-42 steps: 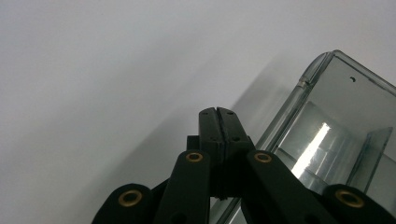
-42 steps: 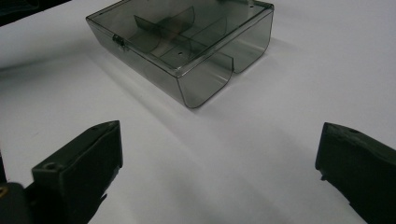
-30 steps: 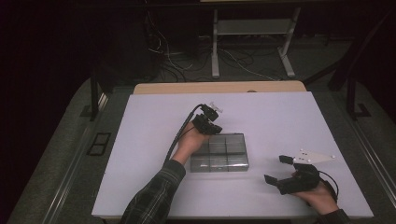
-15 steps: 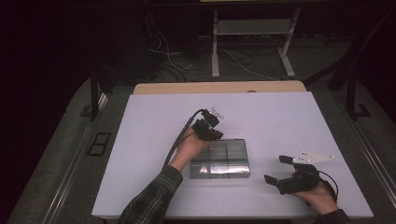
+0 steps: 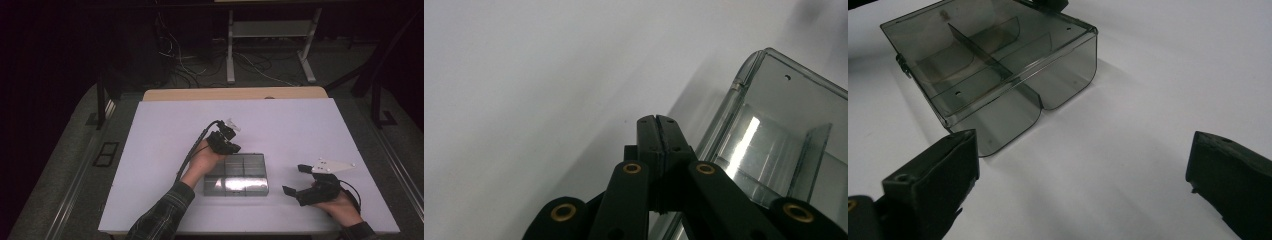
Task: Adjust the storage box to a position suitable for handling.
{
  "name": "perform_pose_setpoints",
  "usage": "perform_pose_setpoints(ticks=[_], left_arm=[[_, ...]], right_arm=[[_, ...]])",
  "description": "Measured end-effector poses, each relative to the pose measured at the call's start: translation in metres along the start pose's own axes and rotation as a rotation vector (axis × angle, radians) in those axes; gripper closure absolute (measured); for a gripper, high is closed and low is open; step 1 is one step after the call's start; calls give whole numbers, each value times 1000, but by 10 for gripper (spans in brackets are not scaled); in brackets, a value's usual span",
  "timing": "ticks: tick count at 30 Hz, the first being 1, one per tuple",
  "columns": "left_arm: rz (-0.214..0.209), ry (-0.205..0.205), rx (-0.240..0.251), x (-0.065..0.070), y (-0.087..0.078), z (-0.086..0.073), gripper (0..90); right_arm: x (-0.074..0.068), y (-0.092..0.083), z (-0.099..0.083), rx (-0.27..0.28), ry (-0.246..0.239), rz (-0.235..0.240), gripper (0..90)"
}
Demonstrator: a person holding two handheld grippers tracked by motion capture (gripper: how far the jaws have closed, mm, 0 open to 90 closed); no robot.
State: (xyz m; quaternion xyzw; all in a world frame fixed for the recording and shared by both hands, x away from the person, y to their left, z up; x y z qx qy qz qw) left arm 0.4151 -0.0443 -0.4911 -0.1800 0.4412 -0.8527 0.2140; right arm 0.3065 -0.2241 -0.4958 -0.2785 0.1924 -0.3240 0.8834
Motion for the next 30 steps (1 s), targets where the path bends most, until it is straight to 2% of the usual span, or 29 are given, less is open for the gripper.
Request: perform_pose_setpoints(ticks=[6,9,10,12,16,23,30], left_arm=[[3,-14,42,-3,-8,1,860],[-10,-25,88,-2,-17,-1,809],[-6,-12,94,-3,-21,-2,785],[-5,-29,125,-2,-28,-5,725],[-14,-32,181,2,-43,-12,630],[-6,-17,242,11,-66,-30,496],[14,-27,296,15,-85,-51,407]], right_arm=[[-1,-2,0,4,-5,-4,6],[-1,-2,0,7,-5,-2,6],[-1,-2,0,7,-5,-3,6],[-2,-2,0,6,-4,-3,6],[-2,-2,0,6,-4,-5,6],[-2,-2,-1,5,-3,-7,6],[-2,-2,-1,4,-2,-10,6]])
Point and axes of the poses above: each handheld gripper's, and its own axes: y roughly forward along the jaws, z roughly out of its top, x roughly to its right, the point moved 10 cm from there along y, roughly forward along the jaws, and after that the axes turned 5 degrees about -x, right-handed, at the moved point
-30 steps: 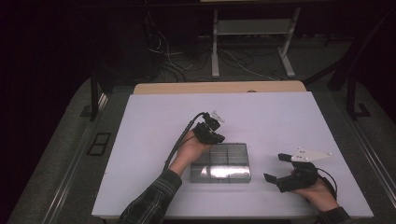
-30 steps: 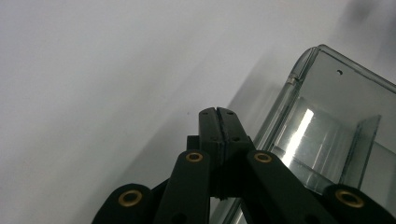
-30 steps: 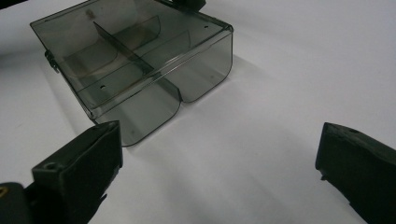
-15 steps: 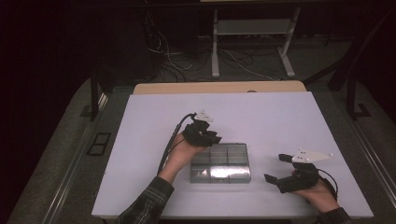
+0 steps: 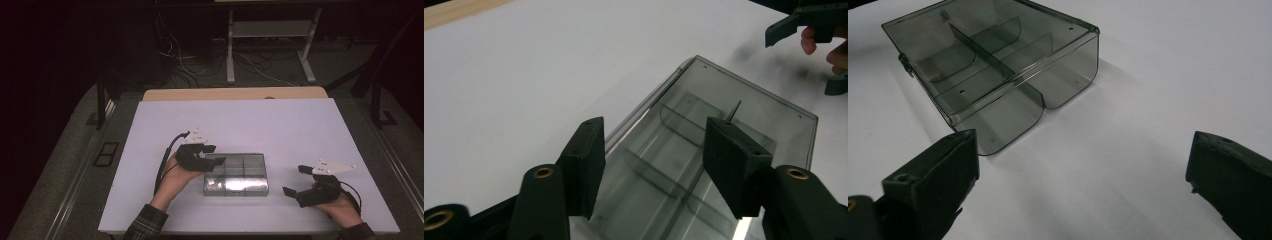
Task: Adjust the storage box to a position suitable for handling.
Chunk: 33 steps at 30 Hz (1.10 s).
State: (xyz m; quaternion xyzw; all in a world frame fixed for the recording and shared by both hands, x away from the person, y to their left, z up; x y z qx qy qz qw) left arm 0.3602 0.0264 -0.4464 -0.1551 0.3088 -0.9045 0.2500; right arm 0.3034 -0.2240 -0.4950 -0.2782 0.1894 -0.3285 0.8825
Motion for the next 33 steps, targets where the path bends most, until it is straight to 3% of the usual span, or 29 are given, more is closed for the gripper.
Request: perform_pose_setpoints(ticks=[7,13,19,20,24,33], left_arm=[[29,-11,50,-1,-19,-19,378],[60,-25,37,-4,-25,-42,407],[48,-60,23,-3,-26,-60,548],[63,-60,13,-5,-26,-62,600],[61,-83,22,-8,-31,-66,653],[46,-57,-83,-6,-21,-84,852]], right_arm=[[0,0,0,1,3,-2,6],[0,-1,0,4,0,-4,6],[0,-1,0,5,2,-6,6],[0,-2,0,7,2,-8,6],[0,-2,0,7,1,-9,6],[0,-2,0,7,2,-11,6]])
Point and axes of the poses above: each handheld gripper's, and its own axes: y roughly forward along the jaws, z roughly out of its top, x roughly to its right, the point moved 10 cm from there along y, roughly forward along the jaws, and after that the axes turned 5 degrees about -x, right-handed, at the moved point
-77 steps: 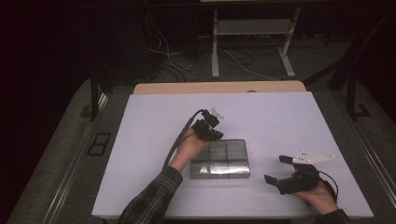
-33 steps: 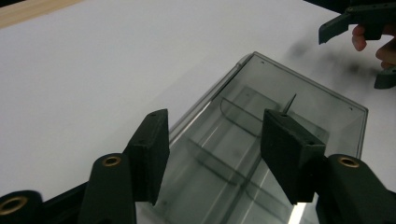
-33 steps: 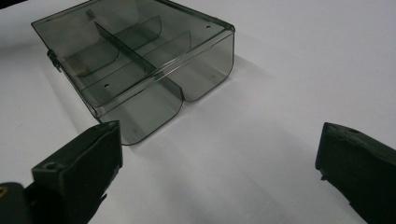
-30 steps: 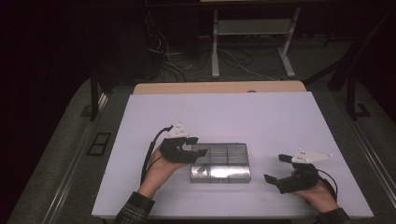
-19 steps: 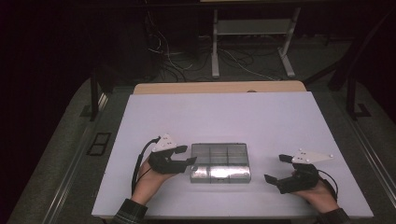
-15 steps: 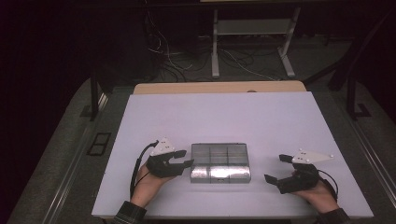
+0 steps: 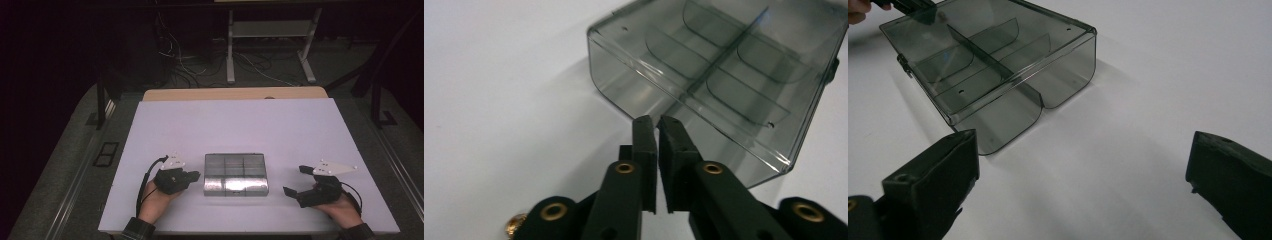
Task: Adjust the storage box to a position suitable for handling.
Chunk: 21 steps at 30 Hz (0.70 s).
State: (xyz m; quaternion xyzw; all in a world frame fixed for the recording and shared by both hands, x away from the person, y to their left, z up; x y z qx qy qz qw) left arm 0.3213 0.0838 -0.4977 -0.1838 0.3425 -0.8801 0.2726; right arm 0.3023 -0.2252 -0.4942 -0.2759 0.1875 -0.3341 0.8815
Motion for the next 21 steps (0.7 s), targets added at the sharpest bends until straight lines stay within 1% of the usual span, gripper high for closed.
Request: perform_pose_setpoints(ticks=[3,5,6,8,9,10,15,21], left_arm=[[-8,8,-19,3,4,-2,883],[-14,20,-30,4,6,-2,884],[-15,16,-30,5,7,-2,884],[-24,26,-35,7,9,-2,884],[-16,24,-39,8,10,-2,885],[-6,35,-47,7,11,-2,885],[-13,26,-41,9,13,-1,885],[-18,43,-42,14,20,4,885]], right_arm=[[0,0,0,1,0,0,6],[0,0,0,1,0,1,6],[0,0,0,1,0,0,6],[0,0,0,1,0,1,6],[0,0,0,1,0,0,6],[0,0,0,1,0,0,6],[1,0,0,2,2,-1,6],[0,-1,1,2,1,1,5]])
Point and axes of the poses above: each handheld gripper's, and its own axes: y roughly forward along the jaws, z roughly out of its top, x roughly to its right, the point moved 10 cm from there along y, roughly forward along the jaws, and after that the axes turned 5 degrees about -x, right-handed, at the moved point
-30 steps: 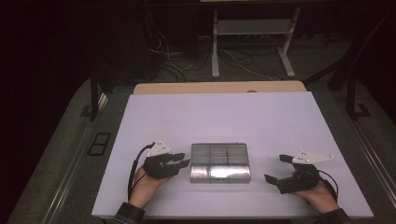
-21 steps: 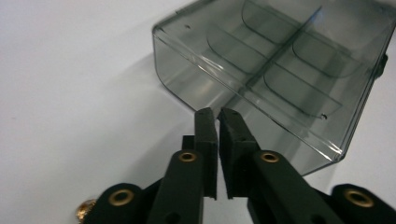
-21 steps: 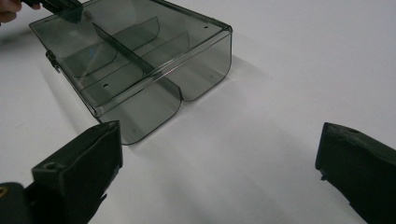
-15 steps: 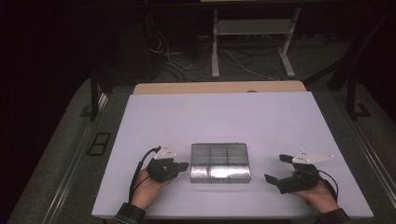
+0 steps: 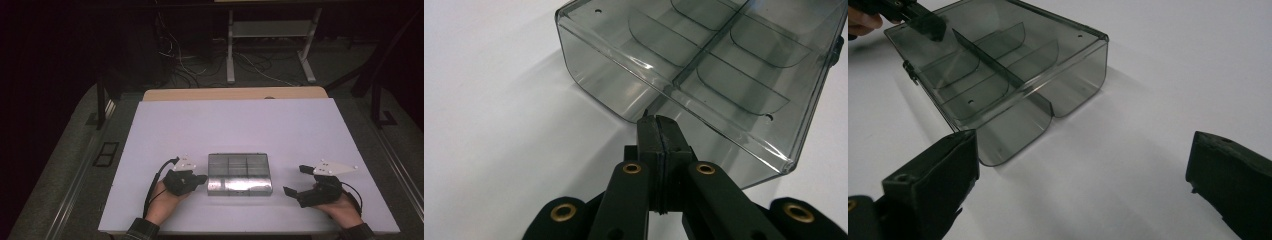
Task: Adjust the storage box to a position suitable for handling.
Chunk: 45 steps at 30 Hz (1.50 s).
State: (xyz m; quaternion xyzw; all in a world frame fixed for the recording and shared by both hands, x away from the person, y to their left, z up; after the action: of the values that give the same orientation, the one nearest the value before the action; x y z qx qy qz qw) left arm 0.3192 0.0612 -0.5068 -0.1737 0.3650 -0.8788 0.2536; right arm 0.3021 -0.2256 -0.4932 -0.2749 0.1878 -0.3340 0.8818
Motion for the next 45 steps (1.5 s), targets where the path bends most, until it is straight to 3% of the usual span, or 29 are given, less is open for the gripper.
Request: perform_pose_setpoints(ticks=[16,21,24,28,39,43,45], left_arm=[[-18,29,6,12,11,10,884],[3,28,35,7,3,9,811],[12,21,63,3,-6,7,744],[-3,-13,110,-3,-16,5,589],[1,17,183,2,-27,3,286],[19,2,202,0,-31,1,208],[31,-3,207,-2,-33,0,165]], right_arm=[[-2,-1,2,12,-3,8,6],[-1,-2,2,16,-3,8,6],[-1,-2,2,16,-2,10,6],[-2,-2,2,15,1,16,6],[-7,-5,5,7,6,49,6],[-12,-9,8,18,10,79,60],[-16,-11,11,29,12,99,138]])
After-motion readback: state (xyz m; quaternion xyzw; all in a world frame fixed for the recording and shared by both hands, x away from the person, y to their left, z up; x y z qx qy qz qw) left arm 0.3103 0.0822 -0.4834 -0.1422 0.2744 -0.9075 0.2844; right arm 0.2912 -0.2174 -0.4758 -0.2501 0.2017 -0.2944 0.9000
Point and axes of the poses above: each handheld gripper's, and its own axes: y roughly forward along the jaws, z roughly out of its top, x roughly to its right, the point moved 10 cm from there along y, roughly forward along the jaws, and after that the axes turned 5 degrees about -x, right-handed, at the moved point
